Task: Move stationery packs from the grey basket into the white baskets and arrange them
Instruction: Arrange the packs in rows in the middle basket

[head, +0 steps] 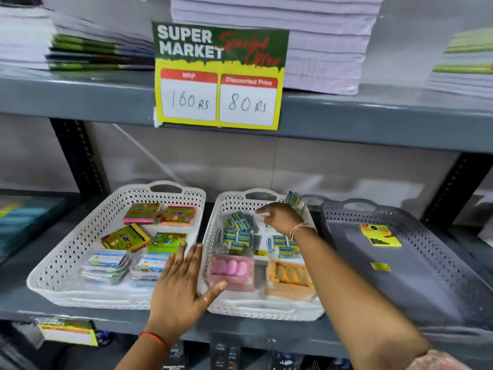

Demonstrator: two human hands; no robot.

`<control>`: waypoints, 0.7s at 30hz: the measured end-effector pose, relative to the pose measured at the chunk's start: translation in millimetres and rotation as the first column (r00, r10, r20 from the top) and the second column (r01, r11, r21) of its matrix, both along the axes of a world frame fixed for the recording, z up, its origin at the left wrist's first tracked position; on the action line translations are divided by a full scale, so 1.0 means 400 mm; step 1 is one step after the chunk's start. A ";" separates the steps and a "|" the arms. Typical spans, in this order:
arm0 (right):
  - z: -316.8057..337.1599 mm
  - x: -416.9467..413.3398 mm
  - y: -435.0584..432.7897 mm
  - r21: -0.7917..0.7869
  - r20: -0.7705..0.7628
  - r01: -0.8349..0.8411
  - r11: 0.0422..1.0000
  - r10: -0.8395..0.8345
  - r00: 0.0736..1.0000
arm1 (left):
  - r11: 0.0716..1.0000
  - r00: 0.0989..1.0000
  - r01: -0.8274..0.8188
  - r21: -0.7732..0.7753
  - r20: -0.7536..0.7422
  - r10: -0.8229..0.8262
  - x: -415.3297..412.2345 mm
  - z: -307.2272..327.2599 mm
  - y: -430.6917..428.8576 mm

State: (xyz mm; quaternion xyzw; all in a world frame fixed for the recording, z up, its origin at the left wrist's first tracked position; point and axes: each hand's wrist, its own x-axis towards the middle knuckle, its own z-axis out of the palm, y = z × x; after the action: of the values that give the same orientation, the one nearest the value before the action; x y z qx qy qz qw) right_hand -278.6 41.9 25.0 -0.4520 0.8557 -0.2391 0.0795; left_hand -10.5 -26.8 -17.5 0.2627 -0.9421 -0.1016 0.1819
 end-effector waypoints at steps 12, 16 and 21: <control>-0.092 -0.052 -0.210 0.194 0.008 -0.155 0.969 0.157 0.988 | 1.000 0.996 -0.020 -0.023 -0.092 0.017 -0.015 -0.014 -0.003; -0.082 -0.068 -0.220 0.182 -0.018 -0.168 0.969 0.174 0.985 | 0.999 0.996 -0.038 -0.034 -0.082 0.035 -0.018 -0.012 0.000; -0.072 -0.058 -0.230 0.228 -0.014 -0.166 0.959 0.173 0.985 | 0.998 0.998 -0.036 -0.047 -0.060 0.033 -0.016 -0.010 0.001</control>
State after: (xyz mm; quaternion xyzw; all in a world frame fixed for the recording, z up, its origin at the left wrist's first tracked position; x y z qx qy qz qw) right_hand -301.8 -50.2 -3.8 -0.5156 0.8367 -0.1246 0.1361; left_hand -16.9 -26.6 -21.3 0.2713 -0.9339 -0.0835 0.2175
